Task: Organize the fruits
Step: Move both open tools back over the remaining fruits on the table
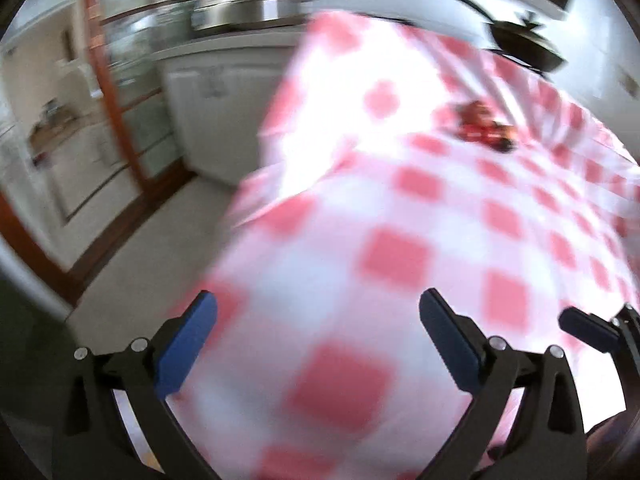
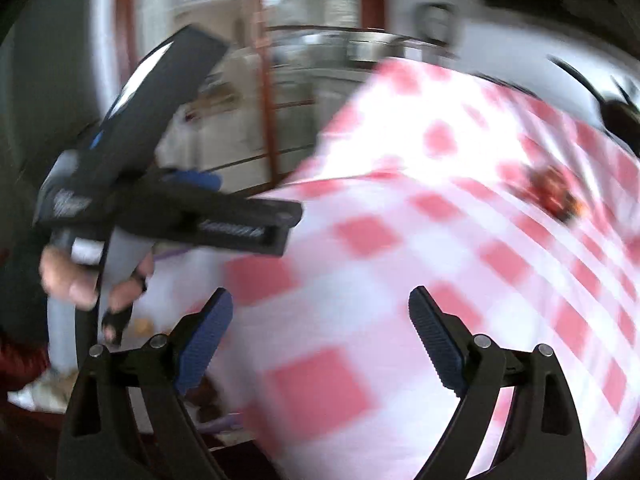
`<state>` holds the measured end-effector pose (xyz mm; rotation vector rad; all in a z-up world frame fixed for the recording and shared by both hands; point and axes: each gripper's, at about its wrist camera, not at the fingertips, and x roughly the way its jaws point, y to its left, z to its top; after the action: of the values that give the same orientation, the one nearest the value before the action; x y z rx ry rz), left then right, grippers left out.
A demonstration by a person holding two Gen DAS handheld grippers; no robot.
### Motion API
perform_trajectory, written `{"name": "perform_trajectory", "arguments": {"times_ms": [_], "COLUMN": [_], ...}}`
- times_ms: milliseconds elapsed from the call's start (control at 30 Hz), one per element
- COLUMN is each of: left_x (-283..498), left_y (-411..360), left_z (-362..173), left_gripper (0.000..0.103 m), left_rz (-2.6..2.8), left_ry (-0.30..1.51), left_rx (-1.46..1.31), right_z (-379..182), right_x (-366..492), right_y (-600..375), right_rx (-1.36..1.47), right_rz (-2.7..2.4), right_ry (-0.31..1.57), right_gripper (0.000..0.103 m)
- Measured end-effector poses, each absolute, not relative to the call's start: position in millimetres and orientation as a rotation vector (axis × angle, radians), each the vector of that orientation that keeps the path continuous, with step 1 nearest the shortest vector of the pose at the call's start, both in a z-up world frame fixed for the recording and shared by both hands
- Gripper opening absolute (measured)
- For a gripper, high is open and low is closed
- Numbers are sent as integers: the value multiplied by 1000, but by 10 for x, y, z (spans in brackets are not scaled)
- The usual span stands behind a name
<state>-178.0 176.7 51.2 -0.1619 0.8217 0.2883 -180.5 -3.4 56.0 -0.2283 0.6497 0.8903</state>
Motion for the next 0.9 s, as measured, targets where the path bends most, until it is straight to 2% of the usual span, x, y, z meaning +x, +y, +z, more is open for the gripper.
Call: {"name": "perform_trajectory", "arguments": {"times_ms": [233, 433, 767, 833, 900], "left_x": [-613, 239, 401, 415, 411], "left_y": [1097, 867, 1049, 1031, 1028], "left_z": [381, 191, 79, 75, 84], "left_gripper": [101, 101, 101, 101, 101], "left_rz": [94, 20, -50, -62, -67], "left_ry": [783, 810, 796, 797, 793], "left_rx": [-165, -192, -377, -374, -372], "right_z": [422, 235, 11, -18, -36], "right_x": [-618, 364, 1587, 1784, 1921], "right_y": [-821, -1171, -876, -746, -638], "right_rx": [-56, 10, -79, -110, -150], "right_rz": [612, 469, 488, 508, 517], "right_ry": [750, 791, 880, 899, 899], "right_gripper": [87, 87, 86, 79, 77]}}
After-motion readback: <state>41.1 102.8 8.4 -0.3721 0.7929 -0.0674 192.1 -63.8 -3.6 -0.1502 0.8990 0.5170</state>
